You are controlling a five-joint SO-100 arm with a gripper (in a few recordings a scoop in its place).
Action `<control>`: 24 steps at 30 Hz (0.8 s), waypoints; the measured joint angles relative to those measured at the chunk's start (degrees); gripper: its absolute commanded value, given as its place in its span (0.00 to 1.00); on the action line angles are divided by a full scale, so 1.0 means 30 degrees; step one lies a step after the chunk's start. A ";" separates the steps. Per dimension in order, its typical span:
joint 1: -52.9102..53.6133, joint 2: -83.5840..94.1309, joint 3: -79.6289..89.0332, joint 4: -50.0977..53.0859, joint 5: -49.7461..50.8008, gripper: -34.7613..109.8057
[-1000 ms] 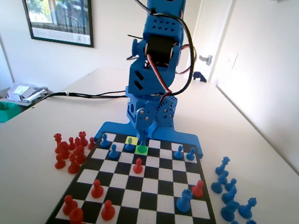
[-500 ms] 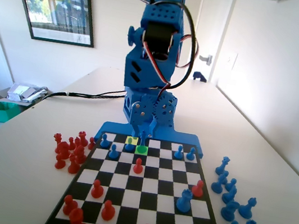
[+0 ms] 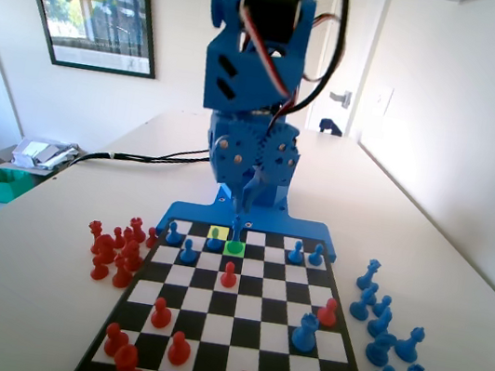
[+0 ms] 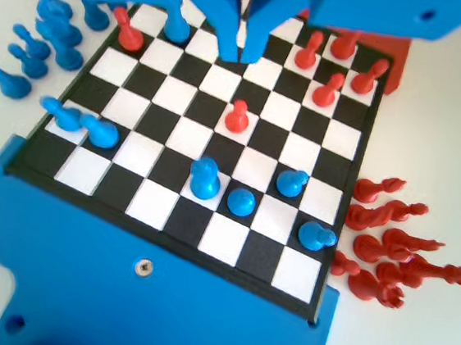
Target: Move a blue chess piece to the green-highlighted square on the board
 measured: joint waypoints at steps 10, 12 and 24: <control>0.0029 0.2168 -0.1494 0.1113 0.4043 0.25; 0.0029 0.2842 -0.1699 0.1377 0.4600 0.25; 0.0322 0.8818 -0.1904 0.2754 0.6621 0.25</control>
